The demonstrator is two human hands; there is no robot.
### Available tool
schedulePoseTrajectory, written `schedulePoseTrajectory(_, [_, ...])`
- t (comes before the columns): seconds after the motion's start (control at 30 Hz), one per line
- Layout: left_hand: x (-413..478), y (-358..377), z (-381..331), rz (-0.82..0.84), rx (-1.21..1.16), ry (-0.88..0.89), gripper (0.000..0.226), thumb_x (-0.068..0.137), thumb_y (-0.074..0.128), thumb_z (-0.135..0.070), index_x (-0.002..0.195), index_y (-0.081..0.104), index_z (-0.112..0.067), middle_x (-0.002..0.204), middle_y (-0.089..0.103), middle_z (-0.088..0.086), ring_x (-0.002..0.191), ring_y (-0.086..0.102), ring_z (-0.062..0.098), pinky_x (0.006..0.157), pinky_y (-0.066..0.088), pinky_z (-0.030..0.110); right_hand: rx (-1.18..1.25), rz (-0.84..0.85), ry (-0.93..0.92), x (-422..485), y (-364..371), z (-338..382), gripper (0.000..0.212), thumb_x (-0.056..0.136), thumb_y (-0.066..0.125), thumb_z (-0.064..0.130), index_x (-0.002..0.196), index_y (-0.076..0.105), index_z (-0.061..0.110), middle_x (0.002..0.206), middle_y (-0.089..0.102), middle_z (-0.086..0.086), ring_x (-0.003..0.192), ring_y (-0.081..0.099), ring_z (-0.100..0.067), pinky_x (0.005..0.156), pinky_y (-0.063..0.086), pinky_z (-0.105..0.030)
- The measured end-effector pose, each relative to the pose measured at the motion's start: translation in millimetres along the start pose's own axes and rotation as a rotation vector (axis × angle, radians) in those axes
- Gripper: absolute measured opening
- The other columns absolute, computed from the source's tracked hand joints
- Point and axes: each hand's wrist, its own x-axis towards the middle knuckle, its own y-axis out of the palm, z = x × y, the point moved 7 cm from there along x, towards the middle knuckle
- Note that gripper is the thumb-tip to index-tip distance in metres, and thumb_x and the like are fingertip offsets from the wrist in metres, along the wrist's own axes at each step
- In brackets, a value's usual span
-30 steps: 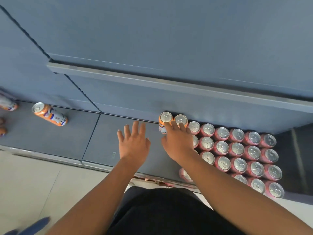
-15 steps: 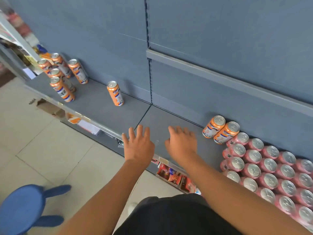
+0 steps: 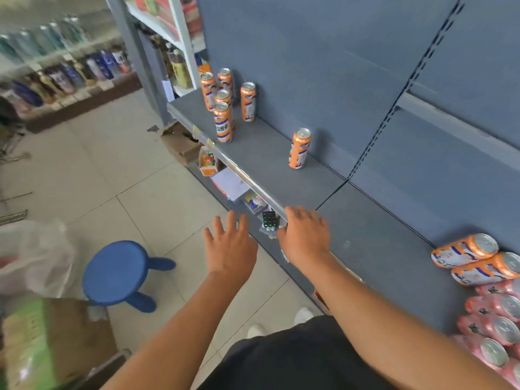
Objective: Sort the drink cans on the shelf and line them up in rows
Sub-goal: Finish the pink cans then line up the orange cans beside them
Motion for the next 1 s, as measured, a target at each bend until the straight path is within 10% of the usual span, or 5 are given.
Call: schedulePoseTrajectory(1.0, [319.2,-64.9,54.5,0.023,0.024,-0.092,0.050,0.099,0.040,-0.041,0.144,0.029,-0.021,0.154,0.024,0.000,0.138,0.027,0.031,0.105,0.032,0.043,0.016,0.107,0.010,310.0,6.6,36.9,0.037,0.092,0.044,0.025,0.128,0.049,0.020,0.123,0.054,-0.003,0.113,0.051,-0.028,0.085,0.037,-0.038])
